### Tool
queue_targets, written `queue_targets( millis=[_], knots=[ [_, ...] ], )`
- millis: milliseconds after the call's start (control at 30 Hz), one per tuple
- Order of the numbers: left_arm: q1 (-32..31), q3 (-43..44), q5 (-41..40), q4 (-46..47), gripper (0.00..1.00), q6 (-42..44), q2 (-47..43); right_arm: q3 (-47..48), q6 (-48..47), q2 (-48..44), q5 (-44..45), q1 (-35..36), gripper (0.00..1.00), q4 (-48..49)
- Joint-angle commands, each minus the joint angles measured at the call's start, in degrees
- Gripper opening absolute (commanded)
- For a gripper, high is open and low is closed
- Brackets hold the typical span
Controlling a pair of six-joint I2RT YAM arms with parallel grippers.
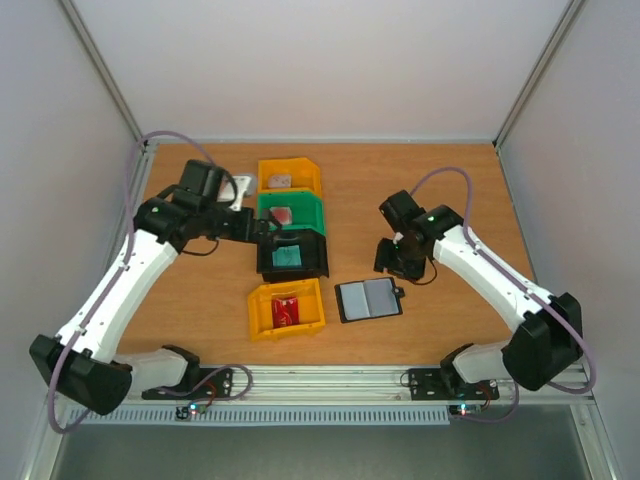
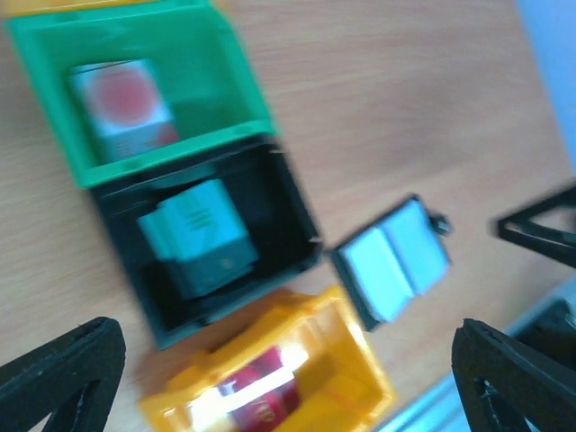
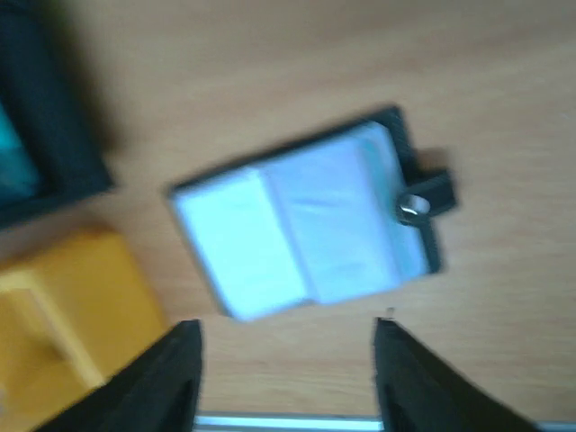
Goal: Take the credit cards out of the card holder
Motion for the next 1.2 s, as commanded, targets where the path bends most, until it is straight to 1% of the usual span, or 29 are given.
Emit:
queue_targets(
  millis=[0,67,133,167,233,267,333,433,533,600,667,700,833,1000,1067,1167],
  knots=[
    [-7.29,3.69,7.97,5.15,0.99,-2.30,3.00,-5.20,-6.24,0.99,-3.40,-5.95,0.64,-7.19],
    [-9.22,3.47,9.34,6.40,0.99,-5.28,4.31,-7.60,-7.56,1.62,-3.79,-8.14,0.82,-6.77],
    [-11.81,3.67,9.13,6.15,0.99,-6.09,5.52,-9.62,-9.05,2.64,-4.20,-10.18,0.97,-5.84],
    [-13.32,3.97,8.93,5.73,0.99,-6.02,6.13,-10.43,-9.73,3.30,-4.68,-11.09,0.98,-5.34],
    [-16.47,4.81,8.82,4.83,0.99,-6.24,7.59,-11.58,-10.55,4.60,-5.15,-12.42,0.98,-4.03],
    [-18.06,5.44,8.70,4.50,0.97,-6.74,8.61,-11.73,-10.99,5.16,-5.05,-12.51,0.97,-3.37],
    [-21.11,7.34,8.87,3.27,0.91,-9.03,11.33,-11.18,-11.61,5.77,-5.09,-12.40,0.89,-2.73],
    [-25.46,10.89,8.09,1.46,0.83,-13.40,16.03,-9.73,-11.65,5.30,-3.09,-11.17,0.86,-2.84],
    [-29.00,11.40,5.23,2.87,0.80,-17.55,18.31,-10.44,-10.37,4.94,-6.40,-10.63,0.77,2.50],
    [-30.62,11.94,3.31,2.70,0.80,-18.96,19.62,-11.45,-8.53,6.28,-9.85,-8.70,0.75,8.37],
    [-30.98,12.86,1.48,2.09,0.80,-19.61,20.94,-11.75,-7.31,9.38,-10.81,-6.20,0.75,12.37],
    [-30.99,13.44,0.23,1.33,0.81,-19.97,21.41,-11.06,-7.24,11.87,-9.27,-5.13,0.75,12.54],
    [-30.90,14.27,-4.78,-0.26,0.83,-19.04,21.42,-6.43,-7.79,18.21,-2.21,-2.13,0.81,9.52],
    [-30.90,12.24,-4.44,0.63,0.84,-18.88,20.18,-6.57,-6.11,20.66,5.12,-1.82,0.84,6.23],
    [-30.88,11.21,-3.95,0.84,0.84,-19.12,19.75,-8.09,-5.40,21.27,5.77,-1.58,0.83,7.55],
    [-30.73,10.48,-4.35,1.03,0.84,-19.05,19.22,-11.74,-2.83,22.07,5.78,-1.54,0.75,10.45]
  ],
)
